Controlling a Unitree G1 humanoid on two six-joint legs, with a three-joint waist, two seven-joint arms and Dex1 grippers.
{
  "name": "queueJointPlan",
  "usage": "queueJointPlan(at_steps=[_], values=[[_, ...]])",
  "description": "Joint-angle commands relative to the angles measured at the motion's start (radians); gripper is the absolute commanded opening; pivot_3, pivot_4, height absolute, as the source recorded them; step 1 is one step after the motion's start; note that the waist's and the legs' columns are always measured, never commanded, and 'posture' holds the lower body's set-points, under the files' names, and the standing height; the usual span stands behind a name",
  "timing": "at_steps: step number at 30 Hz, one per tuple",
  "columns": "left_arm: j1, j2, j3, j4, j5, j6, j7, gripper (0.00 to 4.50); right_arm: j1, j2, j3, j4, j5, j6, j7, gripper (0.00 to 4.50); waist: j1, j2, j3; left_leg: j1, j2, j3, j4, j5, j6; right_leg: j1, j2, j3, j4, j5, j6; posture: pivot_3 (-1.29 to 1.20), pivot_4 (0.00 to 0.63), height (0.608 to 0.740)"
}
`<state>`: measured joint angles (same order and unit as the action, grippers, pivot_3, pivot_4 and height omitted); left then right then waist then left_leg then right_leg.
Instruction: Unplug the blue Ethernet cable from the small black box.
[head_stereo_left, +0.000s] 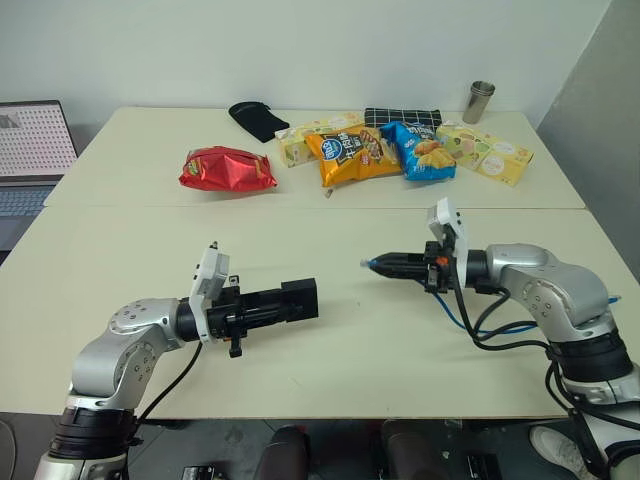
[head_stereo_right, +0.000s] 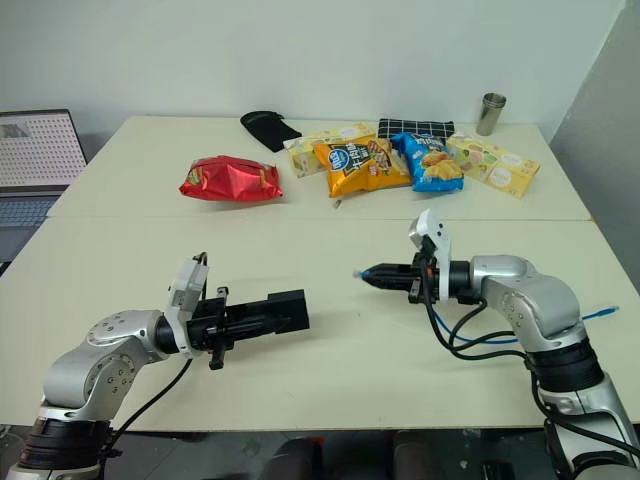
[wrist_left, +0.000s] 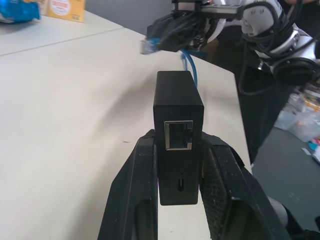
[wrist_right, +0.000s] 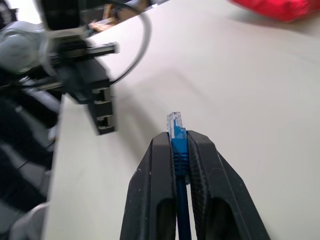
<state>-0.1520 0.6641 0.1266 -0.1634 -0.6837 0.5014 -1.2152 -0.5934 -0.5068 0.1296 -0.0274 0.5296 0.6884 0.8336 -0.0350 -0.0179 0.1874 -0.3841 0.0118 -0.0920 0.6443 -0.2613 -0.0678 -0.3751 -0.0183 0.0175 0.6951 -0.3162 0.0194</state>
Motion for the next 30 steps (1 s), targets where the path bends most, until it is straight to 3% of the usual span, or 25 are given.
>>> queueJointPlan(at_steps=[1, 5, 7, 12, 19, 26, 30], values=[[0.015, 0.008, 0.039, -0.06, -0.026, 0.012, 0.037, 0.78, -0.065, 0.106, -0.007, 0.188, -0.155, -0.157, -0.191, 0.08, 0.0, 0.0, 0.0, 0.0, 0.0, 0.001, 0.0, 0.0, 0.0, 0.0, 0.0, 0.001, 0.001, 0.0, 0.0, 0.0, 0.15, 0.74], [0.025, 0.001, 0.057, -0.077, -0.026, 0.023, 0.094, 0.78, -0.085, 0.168, 0.016, 0.341, -0.267, -0.246, -0.265, 0.08, 0.002, 0.0, 0.0, -0.003, 0.0, 0.002, 0.0, 0.0, 0.0, -0.005, 0.0, 0.001, 0.002, 0.0, 0.0, 0.0, 0.15, 0.74], [0.031, 0.0, 0.064, -0.087, -0.025, 0.028, 0.122, 0.78, -0.083, 0.168, 0.015, 0.363, -0.292, -0.26, -0.258, 0.79, 0.004, 0.0, 0.0, -0.006, 0.001, 0.001, 0.0, 0.0, 0.0, -0.006, 0.0, 0.001, 0.001, 0.0, 0.0, 0.0, 0.15, 0.74], [0.032, -0.018, 0.078, -0.097, -0.007, 0.031, 0.218, 0.78, -0.059, 0.135, 0.003, 0.305, -0.297, -0.253, -0.194, 1.92, 0.004, 0.0, 0.0, -0.012, 0.001, 0.002, 0.002, 0.0, 0.0, -0.011, -0.001, 0.002, 0.002, 0.001, 0.001, 0.0, 0.15, 0.74], [-0.011, -0.077, 0.109, -0.012, 0.082, -0.079, 0.358, 0.78, 0.031, -0.045, 0.048, -0.067, -0.173, -0.182, 0.127, 3.47, 0.005, 0.0, 0.0, -0.013, 0.001, 0.0, 0.002, 0.0, 0.0, -0.011, -0.001, 0.0, 0.002, 0.001, 0.001, 0.0, 0.15, 0.74], [-0.104, -0.18, 0.129, 0.273, 0.337, -0.483, 0.564, 0.78, -0.032, 0.002, 0.115, -0.207, -0.182, -0.127, 0.11, 3.47, -0.001, 0.0, 0.0, -0.011, 0.001, -0.001, 0.001, 0.0, 0.0, -0.011, 0.0, -0.001, 0.003, 0.001, 0.0, 0.0, 0.15, 0.74], [-0.161, -0.225, 0.133, 0.448, 0.403, -0.62, 0.647, 0.78, -0.067, 0.044, 0.151, -0.208, -0.203, -0.118, 0.102, 3.47, 0.004, 0.0, 0.0, -0.011, -0.001, -0.001, 0.002, 0.0, -0.001, -0.011, -0.001, -0.001, 0.003, 0.001, 0.0, 0.0, 0.15, 0.74]])
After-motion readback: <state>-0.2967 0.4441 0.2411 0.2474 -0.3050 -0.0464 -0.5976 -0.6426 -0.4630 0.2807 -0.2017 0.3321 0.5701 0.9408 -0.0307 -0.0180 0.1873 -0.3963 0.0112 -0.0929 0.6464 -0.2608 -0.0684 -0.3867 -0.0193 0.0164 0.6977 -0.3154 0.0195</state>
